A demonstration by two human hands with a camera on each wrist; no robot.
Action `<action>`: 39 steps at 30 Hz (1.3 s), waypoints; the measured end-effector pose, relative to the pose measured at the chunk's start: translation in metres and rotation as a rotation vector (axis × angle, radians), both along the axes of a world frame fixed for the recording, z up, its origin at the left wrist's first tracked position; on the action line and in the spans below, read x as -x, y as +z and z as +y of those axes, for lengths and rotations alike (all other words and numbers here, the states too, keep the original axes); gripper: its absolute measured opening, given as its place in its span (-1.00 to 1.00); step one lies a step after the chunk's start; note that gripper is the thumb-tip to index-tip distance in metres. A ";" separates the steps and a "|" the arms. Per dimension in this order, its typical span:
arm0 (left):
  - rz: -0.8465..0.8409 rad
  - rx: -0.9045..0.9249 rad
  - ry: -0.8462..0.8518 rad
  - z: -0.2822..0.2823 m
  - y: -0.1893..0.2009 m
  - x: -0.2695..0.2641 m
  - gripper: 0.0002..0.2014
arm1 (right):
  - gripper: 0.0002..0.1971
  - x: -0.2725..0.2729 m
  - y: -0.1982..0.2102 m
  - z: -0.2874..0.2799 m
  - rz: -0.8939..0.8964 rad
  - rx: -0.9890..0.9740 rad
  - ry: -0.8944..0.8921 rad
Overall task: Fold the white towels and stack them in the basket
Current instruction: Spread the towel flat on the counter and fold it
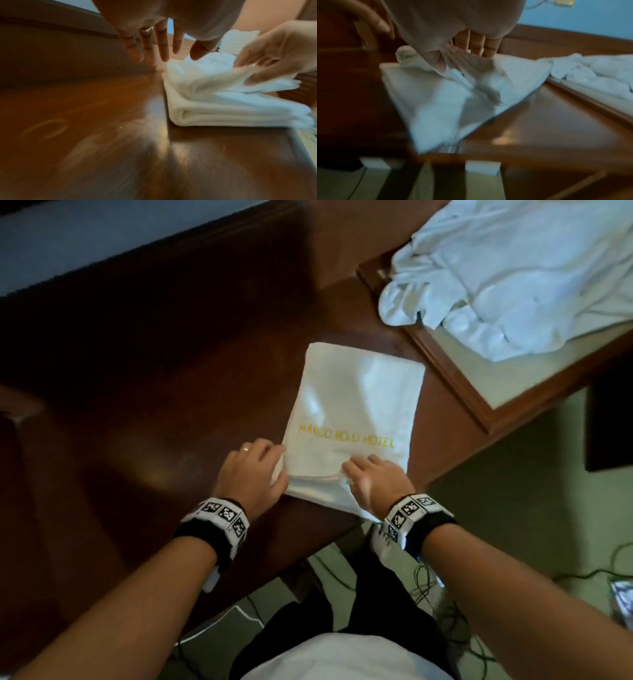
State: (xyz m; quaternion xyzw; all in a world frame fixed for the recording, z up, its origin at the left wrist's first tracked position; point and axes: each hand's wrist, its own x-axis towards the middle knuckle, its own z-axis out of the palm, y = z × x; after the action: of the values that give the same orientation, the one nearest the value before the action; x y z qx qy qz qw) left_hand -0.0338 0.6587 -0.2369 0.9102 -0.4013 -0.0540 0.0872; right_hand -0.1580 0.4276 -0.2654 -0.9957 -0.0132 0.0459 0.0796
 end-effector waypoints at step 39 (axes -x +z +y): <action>-0.046 -0.056 -0.377 -0.001 -0.045 0.008 -0.65 | -0.68 0.066 -0.016 0.016 -0.066 0.046 -0.293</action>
State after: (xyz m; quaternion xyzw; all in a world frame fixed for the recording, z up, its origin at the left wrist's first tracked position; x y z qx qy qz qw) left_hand -0.0417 0.6577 -0.2823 0.8220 -0.5649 -0.0595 0.0412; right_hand -0.2244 0.4438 -0.2809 -0.9895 0.1306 0.0011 0.0621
